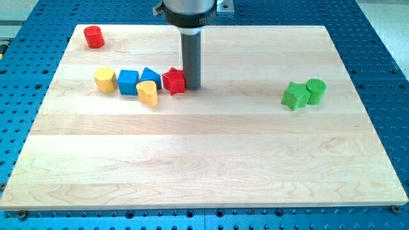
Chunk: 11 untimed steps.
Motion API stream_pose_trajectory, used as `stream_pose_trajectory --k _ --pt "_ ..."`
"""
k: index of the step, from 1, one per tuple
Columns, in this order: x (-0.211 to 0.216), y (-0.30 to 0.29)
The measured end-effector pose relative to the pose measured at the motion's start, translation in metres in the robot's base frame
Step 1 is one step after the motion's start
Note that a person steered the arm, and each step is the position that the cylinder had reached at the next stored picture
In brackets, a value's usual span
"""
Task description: Push red star into the red circle
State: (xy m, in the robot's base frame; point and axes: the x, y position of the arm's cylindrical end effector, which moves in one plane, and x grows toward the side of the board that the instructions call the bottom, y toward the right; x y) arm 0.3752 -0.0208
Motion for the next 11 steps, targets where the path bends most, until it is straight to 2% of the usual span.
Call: stream_pose_trajectory --k 1,2,3,4,5,6,7,8,9,10,11 --pt "0.049 0.001" --pt "0.042 -0.029" --pt "-0.047 -0.044" --pt "-0.043 -0.025" --pt "-0.082 -0.018" --pt "-0.098 -0.081" --pt "-0.07 -0.113" --pt "-0.058 -0.078" --pt "-0.063 -0.163" --pt "-0.053 -0.164" --pt "-0.011 -0.165"
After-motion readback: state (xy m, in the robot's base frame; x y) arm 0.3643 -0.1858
